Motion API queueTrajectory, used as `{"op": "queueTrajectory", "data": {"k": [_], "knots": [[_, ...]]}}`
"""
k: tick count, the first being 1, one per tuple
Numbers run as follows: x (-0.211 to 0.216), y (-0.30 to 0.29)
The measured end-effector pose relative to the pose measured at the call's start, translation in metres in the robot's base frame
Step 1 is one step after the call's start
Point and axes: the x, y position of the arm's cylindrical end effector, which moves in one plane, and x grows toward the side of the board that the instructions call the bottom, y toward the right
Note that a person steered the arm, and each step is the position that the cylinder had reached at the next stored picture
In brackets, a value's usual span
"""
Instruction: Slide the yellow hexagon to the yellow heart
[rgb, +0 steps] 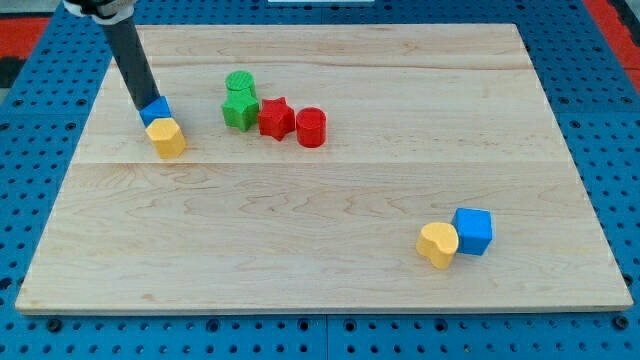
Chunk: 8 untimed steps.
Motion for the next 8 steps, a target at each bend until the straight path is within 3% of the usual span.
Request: {"op": "queueTrajectory", "data": {"k": [4,8], "knots": [[0.089,0.015],[0.048,0.06]]}}
